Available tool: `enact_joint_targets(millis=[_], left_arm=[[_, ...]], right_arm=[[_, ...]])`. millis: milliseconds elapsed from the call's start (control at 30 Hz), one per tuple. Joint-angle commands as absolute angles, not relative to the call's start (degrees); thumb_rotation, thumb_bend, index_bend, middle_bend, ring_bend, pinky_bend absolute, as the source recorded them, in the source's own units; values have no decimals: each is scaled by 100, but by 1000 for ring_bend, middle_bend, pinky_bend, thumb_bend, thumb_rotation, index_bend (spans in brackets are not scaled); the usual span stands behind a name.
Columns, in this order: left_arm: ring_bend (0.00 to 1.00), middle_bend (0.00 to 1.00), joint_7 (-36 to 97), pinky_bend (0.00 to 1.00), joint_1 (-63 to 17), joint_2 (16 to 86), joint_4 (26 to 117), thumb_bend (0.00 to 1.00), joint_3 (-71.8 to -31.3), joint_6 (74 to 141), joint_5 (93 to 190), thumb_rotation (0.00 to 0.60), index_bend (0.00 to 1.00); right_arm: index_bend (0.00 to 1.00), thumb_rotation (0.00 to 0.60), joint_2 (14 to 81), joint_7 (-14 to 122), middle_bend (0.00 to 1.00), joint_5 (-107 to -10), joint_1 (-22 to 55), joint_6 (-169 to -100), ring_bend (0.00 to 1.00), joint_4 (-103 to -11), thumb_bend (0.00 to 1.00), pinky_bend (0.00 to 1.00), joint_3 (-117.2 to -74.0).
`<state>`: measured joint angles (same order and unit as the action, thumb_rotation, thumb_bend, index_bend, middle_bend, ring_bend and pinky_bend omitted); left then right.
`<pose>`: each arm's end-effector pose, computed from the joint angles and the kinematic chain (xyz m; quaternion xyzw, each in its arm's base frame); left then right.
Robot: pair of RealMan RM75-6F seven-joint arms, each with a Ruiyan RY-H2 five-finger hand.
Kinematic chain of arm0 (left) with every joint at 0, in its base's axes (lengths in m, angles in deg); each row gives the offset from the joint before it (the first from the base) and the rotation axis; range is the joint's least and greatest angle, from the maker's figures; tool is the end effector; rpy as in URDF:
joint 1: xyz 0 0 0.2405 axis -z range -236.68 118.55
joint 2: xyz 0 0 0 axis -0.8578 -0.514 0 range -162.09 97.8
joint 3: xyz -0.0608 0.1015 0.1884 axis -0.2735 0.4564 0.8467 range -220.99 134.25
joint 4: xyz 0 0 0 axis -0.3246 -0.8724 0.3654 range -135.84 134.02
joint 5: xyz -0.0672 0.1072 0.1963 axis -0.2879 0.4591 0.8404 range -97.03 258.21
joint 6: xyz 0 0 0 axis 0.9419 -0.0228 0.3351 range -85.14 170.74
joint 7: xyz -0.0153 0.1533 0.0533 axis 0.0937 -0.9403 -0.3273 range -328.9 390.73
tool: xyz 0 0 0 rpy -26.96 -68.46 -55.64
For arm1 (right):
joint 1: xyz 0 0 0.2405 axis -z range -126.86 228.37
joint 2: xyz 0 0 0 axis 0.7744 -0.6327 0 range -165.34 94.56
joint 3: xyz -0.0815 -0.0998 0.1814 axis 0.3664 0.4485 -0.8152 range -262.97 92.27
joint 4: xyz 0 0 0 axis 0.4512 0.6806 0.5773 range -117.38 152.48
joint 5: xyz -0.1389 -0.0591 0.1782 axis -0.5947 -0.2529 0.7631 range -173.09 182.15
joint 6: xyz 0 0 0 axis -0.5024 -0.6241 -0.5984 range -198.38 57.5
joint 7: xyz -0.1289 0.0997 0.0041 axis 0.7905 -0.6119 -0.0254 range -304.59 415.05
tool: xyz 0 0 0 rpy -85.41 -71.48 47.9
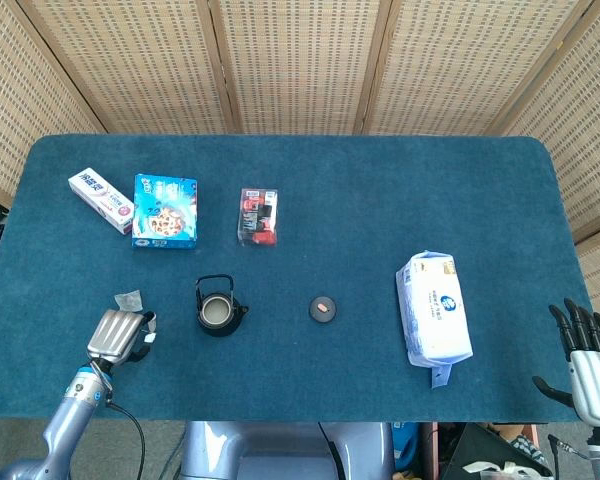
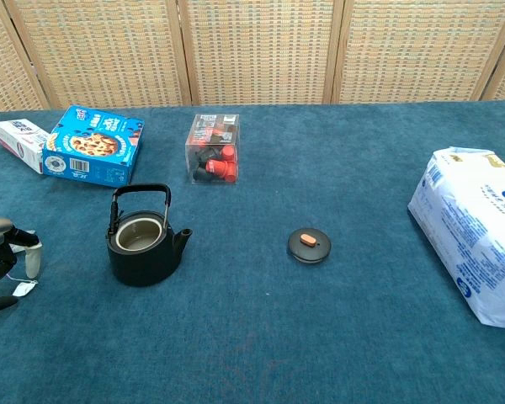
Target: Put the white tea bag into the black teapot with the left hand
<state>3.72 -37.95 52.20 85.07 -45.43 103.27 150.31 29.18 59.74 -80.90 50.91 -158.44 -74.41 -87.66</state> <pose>-0.2487 0.2504 -0.0338 -0.7371 -0.3996 -0.2321 0.4932 -0.3056 -0.1712 0.1278 0.5809 -0.3802 0.3496 0.6291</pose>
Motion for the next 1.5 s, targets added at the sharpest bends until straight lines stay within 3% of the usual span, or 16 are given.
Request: enact_joint_targets(millis=[33,1500], left_arm=[[735,813,401,701,-3779,5216,8523,304,-4547,10318,15011,600,493],[752,838,520,706,-3494,5293,8446,320,-4470,10025,14441,600,558]], right_arm=[[11,600,2921,5982,0,-8081,5101,-15844,0,-7443,170,26,-8764],[10,600,2893,6186,0,-7927,5198,-15848,0,-7596,169,26,-8811]])
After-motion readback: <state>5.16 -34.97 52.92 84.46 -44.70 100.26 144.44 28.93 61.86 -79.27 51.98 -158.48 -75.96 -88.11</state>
